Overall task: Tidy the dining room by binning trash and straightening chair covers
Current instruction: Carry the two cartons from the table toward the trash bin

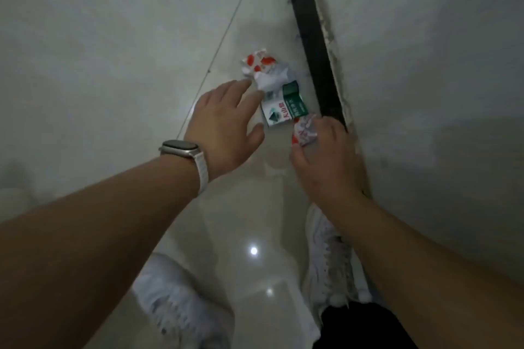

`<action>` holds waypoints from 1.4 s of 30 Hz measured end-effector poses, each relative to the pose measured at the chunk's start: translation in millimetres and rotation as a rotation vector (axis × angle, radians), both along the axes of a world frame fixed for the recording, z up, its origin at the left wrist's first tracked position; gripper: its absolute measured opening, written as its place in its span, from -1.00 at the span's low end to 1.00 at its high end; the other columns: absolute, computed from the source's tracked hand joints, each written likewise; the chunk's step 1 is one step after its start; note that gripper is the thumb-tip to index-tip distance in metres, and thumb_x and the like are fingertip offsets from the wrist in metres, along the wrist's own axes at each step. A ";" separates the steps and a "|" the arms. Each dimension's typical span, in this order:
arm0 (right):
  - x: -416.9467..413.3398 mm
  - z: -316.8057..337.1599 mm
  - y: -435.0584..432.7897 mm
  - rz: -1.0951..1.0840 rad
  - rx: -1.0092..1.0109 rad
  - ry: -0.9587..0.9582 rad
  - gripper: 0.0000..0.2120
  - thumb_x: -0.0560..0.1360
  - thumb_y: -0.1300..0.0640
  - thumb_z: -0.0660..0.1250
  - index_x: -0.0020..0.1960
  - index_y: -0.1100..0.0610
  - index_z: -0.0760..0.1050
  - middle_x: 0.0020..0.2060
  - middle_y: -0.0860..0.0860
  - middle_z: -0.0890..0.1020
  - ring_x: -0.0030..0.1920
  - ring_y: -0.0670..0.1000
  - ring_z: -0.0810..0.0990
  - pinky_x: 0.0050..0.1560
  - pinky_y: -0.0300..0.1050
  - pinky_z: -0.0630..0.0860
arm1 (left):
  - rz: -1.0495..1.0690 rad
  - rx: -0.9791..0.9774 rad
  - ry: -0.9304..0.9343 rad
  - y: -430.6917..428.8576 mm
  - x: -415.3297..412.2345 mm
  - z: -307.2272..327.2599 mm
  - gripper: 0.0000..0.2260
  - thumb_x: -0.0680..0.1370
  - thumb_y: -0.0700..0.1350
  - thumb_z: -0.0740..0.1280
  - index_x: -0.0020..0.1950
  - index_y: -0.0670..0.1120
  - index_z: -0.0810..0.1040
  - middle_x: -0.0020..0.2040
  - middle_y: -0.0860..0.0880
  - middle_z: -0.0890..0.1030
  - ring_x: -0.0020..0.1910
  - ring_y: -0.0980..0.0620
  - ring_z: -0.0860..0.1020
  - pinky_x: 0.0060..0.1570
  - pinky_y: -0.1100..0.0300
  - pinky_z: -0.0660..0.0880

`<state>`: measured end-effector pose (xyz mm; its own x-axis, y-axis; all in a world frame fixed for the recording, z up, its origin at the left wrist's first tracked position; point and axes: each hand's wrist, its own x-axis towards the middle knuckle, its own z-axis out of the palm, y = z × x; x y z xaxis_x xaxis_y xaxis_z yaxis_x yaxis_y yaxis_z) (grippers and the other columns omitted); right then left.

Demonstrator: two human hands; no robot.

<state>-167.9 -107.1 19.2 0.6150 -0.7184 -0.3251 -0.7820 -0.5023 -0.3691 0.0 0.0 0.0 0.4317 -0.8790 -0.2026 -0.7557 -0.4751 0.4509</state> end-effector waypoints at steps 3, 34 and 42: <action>-3.2 -42.0 -1.4 -0.059 0.064 0.000 -0.43 0.47 -0.01 0.31 0.43 0.15 0.35 0.34 0.11 0.42 0.26 0.11 0.44 0.23 0.01 0.46 | -0.047 0.016 -0.016 -11.9 6.5 -36.2 -0.45 0.48 0.14 0.19 0.39 -0.12 0.45 0.38 -0.24 0.47 0.31 -0.28 0.45 0.24 -0.17 0.41; 22.0 -84.9 -19.0 -0.087 0.193 0.150 -0.93 0.50 0.19 0.36 -0.13 0.17 0.49 -0.12 0.07 0.44 -0.08 0.13 0.50 -0.18 -0.12 0.28 | 0.127 -0.099 0.211 -10.1 10.2 -85.7 -0.75 0.54 0.02 0.25 -0.13 -0.14 0.58 -0.22 -0.12 0.55 -0.24 -0.15 0.47 -0.25 0.12 0.27; 31.6 -24.6 -7.3 -0.126 0.259 0.063 -0.74 0.55 0.06 0.35 -0.28 0.01 0.37 -0.26 0.01 0.51 -0.22 0.06 0.53 -0.19 -0.01 0.49 | 0.518 -0.174 0.277 10.0 15.9 -14.4 -0.87 0.56 -0.04 0.32 -0.09 -0.08 0.56 -0.23 0.00 0.57 -0.30 -0.03 0.48 -0.30 0.20 0.32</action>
<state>-136.2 -114.4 -5.4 0.4986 -0.6759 -0.5428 -0.8578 -0.2948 -0.4210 15.9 10.0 -14.4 0.7638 -0.5990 -0.2405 -0.2899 -0.6512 0.7014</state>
